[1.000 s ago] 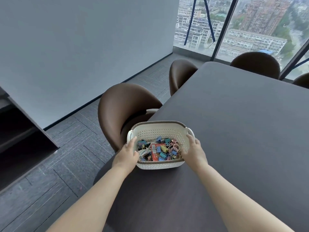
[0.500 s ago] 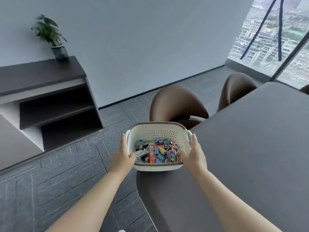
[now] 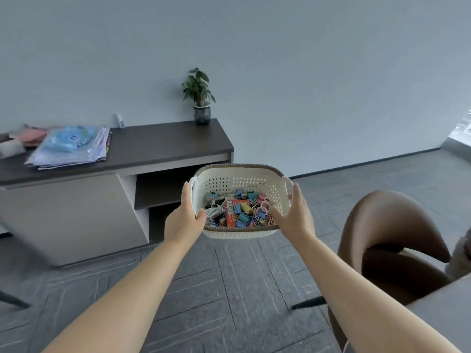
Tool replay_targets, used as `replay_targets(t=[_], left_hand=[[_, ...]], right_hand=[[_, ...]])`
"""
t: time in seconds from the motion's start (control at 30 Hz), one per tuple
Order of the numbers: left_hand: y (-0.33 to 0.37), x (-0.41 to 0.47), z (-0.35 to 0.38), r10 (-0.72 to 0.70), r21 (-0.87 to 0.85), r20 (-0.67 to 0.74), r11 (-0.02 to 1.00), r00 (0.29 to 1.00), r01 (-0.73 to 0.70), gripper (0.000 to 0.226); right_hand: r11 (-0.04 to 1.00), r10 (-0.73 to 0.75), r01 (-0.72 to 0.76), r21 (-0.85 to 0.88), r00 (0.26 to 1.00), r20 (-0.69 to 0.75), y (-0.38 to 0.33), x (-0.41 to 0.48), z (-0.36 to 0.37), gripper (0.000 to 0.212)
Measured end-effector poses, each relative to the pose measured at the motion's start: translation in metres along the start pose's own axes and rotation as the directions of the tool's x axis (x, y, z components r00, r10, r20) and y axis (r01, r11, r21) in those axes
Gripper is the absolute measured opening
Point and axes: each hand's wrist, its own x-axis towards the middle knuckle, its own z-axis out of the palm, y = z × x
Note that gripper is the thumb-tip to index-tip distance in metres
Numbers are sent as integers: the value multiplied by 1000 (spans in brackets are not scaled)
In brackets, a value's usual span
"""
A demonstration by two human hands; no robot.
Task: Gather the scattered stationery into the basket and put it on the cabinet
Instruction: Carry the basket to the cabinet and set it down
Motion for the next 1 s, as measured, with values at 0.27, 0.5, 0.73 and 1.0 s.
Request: replay_targets(t=[0.27, 0.5, 0.73, 1.0], left_hand=[[-75, 82, -43, -97, 39, -103, 994, 990, 101, 71], [-117, 165, -55, -206, 71, -159, 973, 966, 219, 69], [-145, 293, -50, -283, 90, -192, 948, 940, 304, 70], [-170, 423, -42, -322, 84, -226, 934, 920, 347, 67]], right_hand=[[996, -88, 90, -9, 989, 121, -88, 71, 88, 88], [978, -209, 207, 30, 960, 189, -137, 156, 161, 77], [969, -247, 240, 59, 932, 266, -184, 284, 234, 76], [956, -288, 289, 46, 900, 328, -236, 408, 290, 75]])
